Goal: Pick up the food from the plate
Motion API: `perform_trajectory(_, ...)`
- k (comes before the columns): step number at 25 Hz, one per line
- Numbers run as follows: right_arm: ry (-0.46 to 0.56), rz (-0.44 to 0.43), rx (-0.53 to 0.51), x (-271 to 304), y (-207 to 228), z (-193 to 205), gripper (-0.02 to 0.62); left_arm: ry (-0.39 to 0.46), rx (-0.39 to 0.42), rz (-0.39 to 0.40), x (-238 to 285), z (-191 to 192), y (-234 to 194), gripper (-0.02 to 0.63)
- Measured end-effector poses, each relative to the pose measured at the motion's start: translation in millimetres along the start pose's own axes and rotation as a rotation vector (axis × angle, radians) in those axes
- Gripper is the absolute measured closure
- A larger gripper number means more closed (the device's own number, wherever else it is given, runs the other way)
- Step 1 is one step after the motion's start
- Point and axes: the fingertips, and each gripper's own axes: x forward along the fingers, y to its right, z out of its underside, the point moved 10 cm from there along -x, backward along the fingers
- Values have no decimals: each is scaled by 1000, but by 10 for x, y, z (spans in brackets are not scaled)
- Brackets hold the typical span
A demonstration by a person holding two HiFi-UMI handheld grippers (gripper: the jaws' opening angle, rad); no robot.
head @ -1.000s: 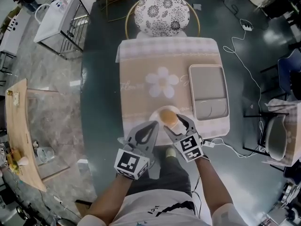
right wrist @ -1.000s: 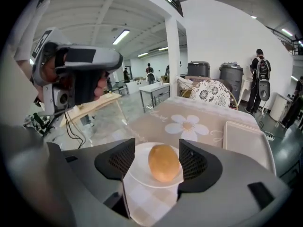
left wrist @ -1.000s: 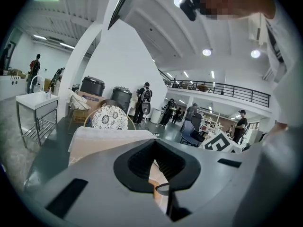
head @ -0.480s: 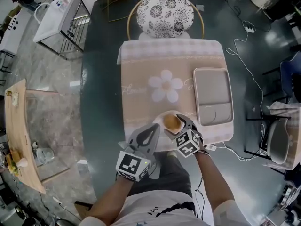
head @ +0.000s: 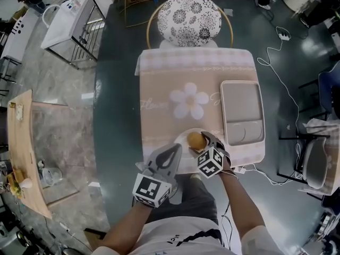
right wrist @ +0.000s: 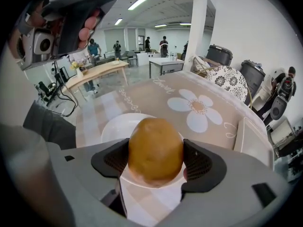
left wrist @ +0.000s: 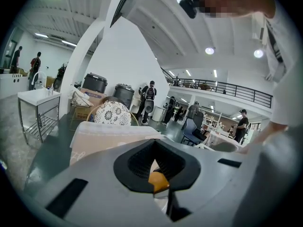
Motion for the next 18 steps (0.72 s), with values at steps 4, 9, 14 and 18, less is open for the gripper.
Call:
perform_trajectory(4,67,-14,65,-217,35,-72,272,-8,-13,-6,-50,-74,86,600)
perform_trajectory(9,191,-53,199,-611,87,-223,272,-18,-6,-15,-133,-236,249,600)
perform_trajectory(14,365,-87,363,-1179,135,-357,272,-14,1,-28,-233,-462,461,600)
perform_trajectory(18,495,-72,442,-1734,165,-468,272,-1,13,-24,-298,-657,706,600)
